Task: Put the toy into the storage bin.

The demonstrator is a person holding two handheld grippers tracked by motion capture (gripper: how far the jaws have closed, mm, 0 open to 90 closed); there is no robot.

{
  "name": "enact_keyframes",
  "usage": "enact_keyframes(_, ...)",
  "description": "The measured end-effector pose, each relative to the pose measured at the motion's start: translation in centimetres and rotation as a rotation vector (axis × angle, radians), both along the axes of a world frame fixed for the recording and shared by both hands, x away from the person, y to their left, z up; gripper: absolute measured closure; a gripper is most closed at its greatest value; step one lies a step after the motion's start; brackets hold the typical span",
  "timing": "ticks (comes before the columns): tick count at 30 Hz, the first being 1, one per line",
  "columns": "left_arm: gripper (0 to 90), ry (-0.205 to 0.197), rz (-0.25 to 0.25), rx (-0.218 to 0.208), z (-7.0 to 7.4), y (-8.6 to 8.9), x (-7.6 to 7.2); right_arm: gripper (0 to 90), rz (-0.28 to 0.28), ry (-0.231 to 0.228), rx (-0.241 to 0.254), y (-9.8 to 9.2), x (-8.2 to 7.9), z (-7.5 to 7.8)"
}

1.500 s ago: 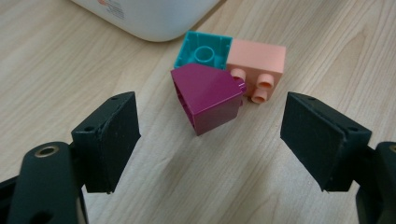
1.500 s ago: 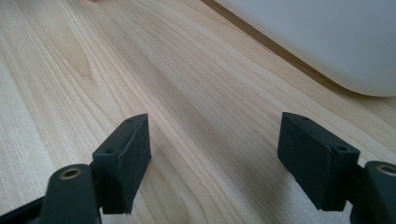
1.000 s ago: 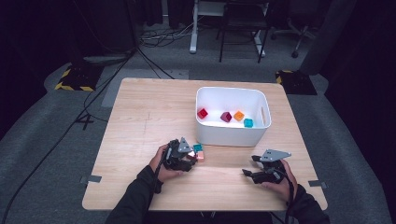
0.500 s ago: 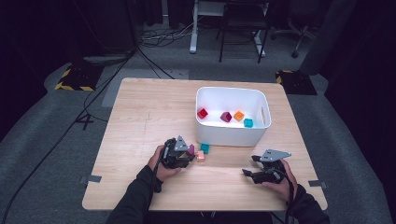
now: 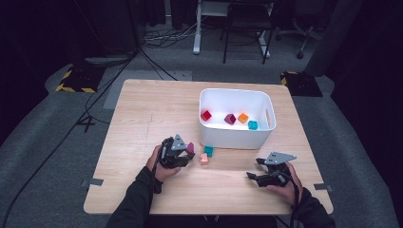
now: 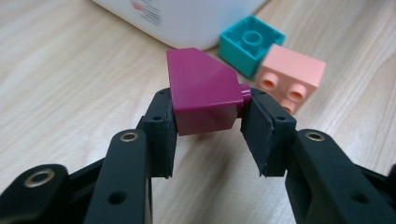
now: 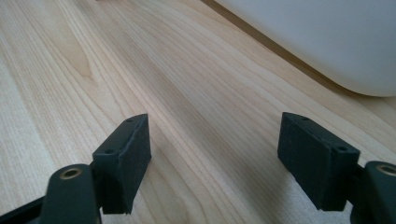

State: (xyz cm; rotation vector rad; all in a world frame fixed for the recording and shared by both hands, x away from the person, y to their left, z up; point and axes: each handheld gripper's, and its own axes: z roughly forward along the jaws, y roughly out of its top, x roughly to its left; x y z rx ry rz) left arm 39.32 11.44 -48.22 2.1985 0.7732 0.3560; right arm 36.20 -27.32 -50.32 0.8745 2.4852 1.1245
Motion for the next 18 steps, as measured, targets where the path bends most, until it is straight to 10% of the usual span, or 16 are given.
enact_keyframes(18, 56.9, -0.055, 0.103, -0.063, 3.4, 2.5, 3.1, 25.7, 0.000, 0.000, 0.000, 0.0, 0.0, 0.0)
